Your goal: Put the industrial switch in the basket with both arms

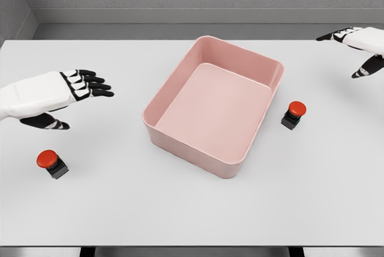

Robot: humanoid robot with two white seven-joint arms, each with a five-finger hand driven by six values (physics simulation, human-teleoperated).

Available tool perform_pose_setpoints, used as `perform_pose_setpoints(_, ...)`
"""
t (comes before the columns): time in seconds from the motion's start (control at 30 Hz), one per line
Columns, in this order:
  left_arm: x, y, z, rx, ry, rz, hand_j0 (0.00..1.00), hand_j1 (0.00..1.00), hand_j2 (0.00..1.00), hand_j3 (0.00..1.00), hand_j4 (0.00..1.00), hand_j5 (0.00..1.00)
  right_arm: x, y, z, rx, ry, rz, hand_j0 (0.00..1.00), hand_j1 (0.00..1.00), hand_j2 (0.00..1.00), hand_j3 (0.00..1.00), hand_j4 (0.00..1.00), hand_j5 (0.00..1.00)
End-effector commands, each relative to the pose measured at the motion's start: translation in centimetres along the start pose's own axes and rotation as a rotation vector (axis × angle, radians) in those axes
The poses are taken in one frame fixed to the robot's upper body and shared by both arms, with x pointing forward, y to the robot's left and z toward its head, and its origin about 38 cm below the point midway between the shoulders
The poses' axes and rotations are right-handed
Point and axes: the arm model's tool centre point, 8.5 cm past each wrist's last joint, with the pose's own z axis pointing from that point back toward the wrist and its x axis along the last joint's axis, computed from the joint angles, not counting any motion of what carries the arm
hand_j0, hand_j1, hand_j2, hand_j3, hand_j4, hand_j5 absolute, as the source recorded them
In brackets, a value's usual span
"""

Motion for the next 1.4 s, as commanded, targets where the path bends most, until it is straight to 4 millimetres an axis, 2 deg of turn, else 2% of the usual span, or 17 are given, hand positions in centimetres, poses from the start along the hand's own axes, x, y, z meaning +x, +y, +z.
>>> perform_pose_setpoints(0.0,-0.1,0.1,0.3,-0.003,0.005,0.001,1.0,1.0,1.0,1.0,1.0,1.0,0.0,0.0,0.0,-0.005,0.0,-0.005,1.0,1.0,1.0,1.0,1.0,1.0)
perform_pose_setpoints(0.13,-0.6,0.2,2.0,-0.065,0.04,-0.016,1.0,1.0,1.0,1.0,1.0,1.0,0.2,0.2,-0.2,0.011,-0.006,0.003,1.0,1.0,1.0,1.0,1.0,1.0)
perform_pose_setpoints(0.23,-1.5,0.8,4.4,-0.145,0.097,-0.051,1.0,1.0,1.0,1.0,1.0,1.0,1.4,0.5,-0.4,0.042,-0.042,0.037,1.0,1.0,1.0,1.0,1.0,1.0)
perform_pose_setpoints(0.33,-2.4,-1.6,5.5,-0.203,0.136,-0.001,1.0,1.0,1.0,1.0,1.0,1.0,1.1,0.3,-0.2,0.031,-0.034,0.034,1.0,1.0,1.0,1.0,1.0,1.0)
perform_pose_setpoints(0.4,-3.0,-2.4,6.2,-0.226,0.163,0.02,1.0,1.0,1.0,1.0,1.0,1.0,1.2,0.5,-0.2,0.037,-0.038,0.035,1.0,1.0,1.0,1.0,1.0,1.0)
perform_pose_setpoints(0.43,-2.8,-3.5,6.3,-0.243,0.16,0.04,1.0,1.0,1.0,1.0,1.0,1.0,1.2,0.6,-0.2,0.046,-0.035,0.036,1.0,1.0,1.0,1.0,1.0,1.0)
perform_pose_setpoints(0.5,-2.8,-3.9,6.5,-0.255,0.163,0.051,1.0,1.0,1.0,1.0,1.0,1.0,0.9,0.5,0.2,0.052,-0.026,0.041,1.0,1.0,1.0,1.0,1.0,1.0)
perform_pose_setpoints(0.57,-2.3,-5.4,6.5,-0.277,0.154,0.075,1.0,1.0,1.0,1.0,1.0,1.0,0.9,0.5,0.3,0.051,-0.027,0.043,1.0,1.0,1.0,1.0,1.0,1.0)
perform_pose_setpoints(0.67,-2.1,-5.3,6.3,-0.263,0.146,0.074,1.0,1.0,1.0,1.0,1.0,1.0,2.7,0.6,-0.5,0.054,-0.081,0.068,1.0,1.0,1.0,1.0,1.0,1.0)
perform_pose_setpoints(0.73,-2.0,-5.2,6.3,-0.221,0.145,0.078,1.0,1.0,1.0,1.0,1.0,1.0,3.0,1.1,-0.6,0.06,-0.091,0.067,1.0,1.0,1.0,1.0,1.0,1.0)
perform_pose_setpoints(0.8,-1.8,-5.8,6.3,-0.21,0.145,0.093,1.0,1.0,1.0,1.0,1.0,1.0,4.2,1.0,-1.0,0.061,-0.128,0.083,1.0,1.0,1.0,1.0,1.0,1.0)
perform_pose_setpoints(0.93,-1.7,-6.1,6.4,-0.194,0.143,0.105,1.0,1.0,1.0,1.0,1.0,1.0,4.1,1.9,-0.9,0.081,-0.125,0.078,1.0,1.0,1.0,1.0,1.0,1.0)
perform_pose_setpoints(1.1,-1.4,-7.8,7.0,-0.228,0.151,0.139,1.0,1.0,1.0,1.0,1.0,1.0,3.8,2.4,-0.6,0.097,-0.116,0.08,1.0,1.0,1.0,1.0,1.0,1.0)
perform_pose_setpoints(1.37,-1.0,-7.7,7.0,-0.198,0.143,0.145,1.0,1.0,1.0,1.0,1.0,1.0,4.2,2.8,-0.4,0.112,-0.127,0.096,0.86,0.86,0.86,0.86,0.86,0.86)
